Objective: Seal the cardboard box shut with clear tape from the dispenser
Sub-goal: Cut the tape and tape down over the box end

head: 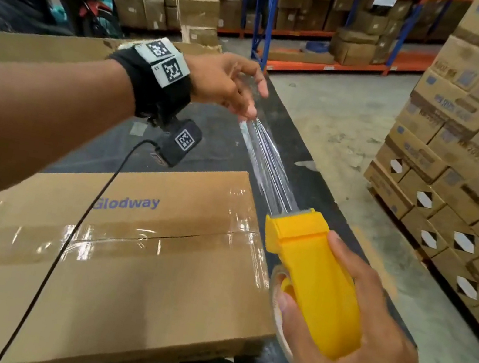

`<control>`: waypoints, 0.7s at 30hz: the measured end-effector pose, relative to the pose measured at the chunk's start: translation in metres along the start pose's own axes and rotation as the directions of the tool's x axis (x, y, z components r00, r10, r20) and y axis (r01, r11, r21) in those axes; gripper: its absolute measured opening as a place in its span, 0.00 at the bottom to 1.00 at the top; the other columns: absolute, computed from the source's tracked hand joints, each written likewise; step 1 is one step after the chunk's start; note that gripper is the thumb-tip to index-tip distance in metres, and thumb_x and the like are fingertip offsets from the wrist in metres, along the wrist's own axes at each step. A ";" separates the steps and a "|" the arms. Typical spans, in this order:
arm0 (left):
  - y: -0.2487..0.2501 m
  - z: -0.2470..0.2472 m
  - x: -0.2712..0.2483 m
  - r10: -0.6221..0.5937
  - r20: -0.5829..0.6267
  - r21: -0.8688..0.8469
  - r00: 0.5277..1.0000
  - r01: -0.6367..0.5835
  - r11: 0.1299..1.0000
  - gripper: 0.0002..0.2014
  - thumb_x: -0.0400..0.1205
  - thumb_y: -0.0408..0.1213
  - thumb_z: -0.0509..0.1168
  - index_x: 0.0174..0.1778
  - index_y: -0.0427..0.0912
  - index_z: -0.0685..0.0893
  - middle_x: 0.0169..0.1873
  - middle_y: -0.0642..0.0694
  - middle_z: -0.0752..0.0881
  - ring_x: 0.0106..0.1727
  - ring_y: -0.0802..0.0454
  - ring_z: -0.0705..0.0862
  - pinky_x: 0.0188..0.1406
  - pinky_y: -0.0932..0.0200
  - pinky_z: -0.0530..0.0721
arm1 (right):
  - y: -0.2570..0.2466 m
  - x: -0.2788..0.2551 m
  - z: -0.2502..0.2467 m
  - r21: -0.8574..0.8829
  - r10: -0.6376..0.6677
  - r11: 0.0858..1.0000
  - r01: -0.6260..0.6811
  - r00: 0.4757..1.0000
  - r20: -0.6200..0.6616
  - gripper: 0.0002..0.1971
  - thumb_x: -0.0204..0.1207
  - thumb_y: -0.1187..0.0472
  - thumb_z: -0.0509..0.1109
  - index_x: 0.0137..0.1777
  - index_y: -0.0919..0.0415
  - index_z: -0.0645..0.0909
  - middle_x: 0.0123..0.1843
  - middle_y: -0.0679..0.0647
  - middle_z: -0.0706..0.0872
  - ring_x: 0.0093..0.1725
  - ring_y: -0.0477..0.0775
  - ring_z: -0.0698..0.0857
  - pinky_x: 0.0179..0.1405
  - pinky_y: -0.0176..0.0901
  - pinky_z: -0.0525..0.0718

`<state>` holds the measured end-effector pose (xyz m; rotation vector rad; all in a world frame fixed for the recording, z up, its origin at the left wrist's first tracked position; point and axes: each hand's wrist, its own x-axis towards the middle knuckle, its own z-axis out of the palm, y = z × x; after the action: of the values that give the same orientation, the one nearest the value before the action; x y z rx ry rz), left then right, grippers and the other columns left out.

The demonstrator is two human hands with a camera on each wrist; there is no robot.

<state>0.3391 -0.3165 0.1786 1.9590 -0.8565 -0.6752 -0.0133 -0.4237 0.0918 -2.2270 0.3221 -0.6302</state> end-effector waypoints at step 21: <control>-0.139 0.013 0.076 -0.142 0.103 0.337 0.984 0.100 0.936 0.17 0.80 0.31 0.73 0.65 0.44 0.86 0.42 0.41 0.92 0.36 0.60 0.89 0.46 0.58 0.84 | -0.033 0.027 0.080 -0.155 0.293 0.948 -0.277 0.952 0.087 0.37 0.68 0.36 0.75 0.74 0.24 0.61 0.50 0.31 0.79 0.48 0.40 0.81 0.50 0.44 0.84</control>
<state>0.4190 -0.3284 0.0416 2.3057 -0.9826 -0.7731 0.0537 -0.3629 0.0804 -2.2793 0.6369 -0.3368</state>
